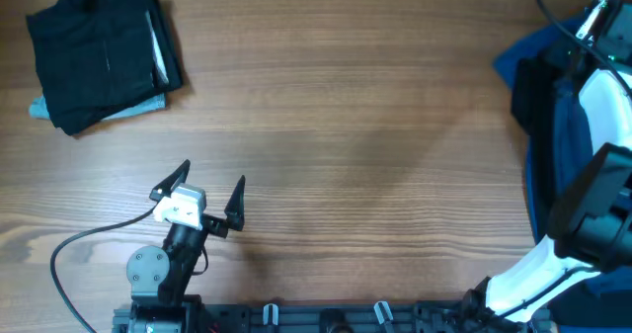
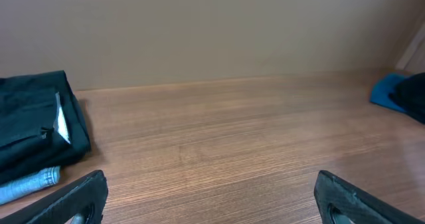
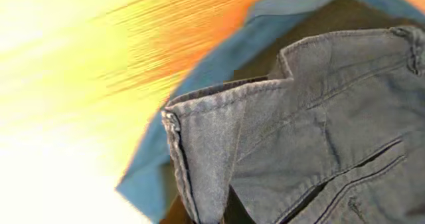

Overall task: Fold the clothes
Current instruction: 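Drag the blue pants with the right gripper onto the table center, then grasp the left end of the pants with the left gripper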

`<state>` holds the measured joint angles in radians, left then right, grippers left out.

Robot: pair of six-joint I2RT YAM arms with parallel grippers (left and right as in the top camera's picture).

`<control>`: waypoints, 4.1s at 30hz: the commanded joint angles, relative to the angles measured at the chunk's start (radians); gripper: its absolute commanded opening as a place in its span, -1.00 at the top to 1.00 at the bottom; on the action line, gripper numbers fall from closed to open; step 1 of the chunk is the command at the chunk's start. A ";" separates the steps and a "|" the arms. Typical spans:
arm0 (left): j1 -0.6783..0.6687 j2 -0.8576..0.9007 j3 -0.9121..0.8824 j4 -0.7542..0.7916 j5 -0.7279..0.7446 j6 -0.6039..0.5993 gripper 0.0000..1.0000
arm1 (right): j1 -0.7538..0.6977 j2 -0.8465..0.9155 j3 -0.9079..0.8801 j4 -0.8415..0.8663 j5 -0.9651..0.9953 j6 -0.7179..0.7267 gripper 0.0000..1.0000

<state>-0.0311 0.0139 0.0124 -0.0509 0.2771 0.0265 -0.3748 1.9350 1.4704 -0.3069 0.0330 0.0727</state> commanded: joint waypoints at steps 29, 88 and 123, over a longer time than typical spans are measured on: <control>-0.006 -0.006 -0.007 -0.001 -0.009 0.022 -0.99 | 1.254 0.102 0.014 0.105 -0.412 0.356 0.25; 0.034 1.493 0.800 -0.486 -0.051 -0.698 -1.00 | 0.441 -0.420 -0.261 -0.988 -0.057 0.951 -0.99; 0.034 1.624 0.800 -0.334 0.003 -0.732 0.01 | 0.441 -0.346 -0.692 -0.430 -0.199 0.947 -0.99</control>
<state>-0.0032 1.6268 0.8036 -0.3847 0.2367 -0.6910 0.0666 1.5372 0.7849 -0.7475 -0.1570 1.0100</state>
